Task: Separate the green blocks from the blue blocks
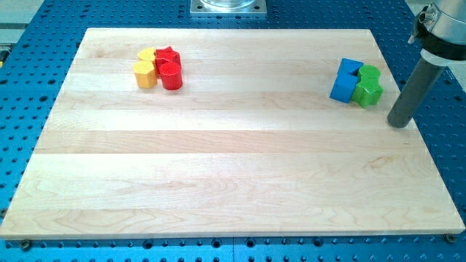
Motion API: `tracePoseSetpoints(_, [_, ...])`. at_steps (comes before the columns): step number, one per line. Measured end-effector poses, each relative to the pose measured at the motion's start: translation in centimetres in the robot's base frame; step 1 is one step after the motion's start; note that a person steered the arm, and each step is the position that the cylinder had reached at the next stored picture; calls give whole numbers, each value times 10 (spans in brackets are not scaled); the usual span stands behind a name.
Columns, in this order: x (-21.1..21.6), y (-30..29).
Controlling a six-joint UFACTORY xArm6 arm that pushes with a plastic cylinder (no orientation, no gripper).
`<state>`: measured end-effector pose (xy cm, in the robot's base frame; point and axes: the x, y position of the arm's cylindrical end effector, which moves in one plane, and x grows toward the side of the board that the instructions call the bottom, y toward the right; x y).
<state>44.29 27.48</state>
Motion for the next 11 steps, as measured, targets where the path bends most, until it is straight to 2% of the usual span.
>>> tracePoseSetpoints(3, [-8,2])
tracePoseSetpoints(5, [-130,39])
tracePoseSetpoints(6, [-135,21])
tracePoseSetpoints(7, [-125,-21])
tracePoseSetpoints(8, [-122,-32])
tracePoseSetpoints(9, [-99,-32])
tracePoseSetpoints(11, [-8,-32])
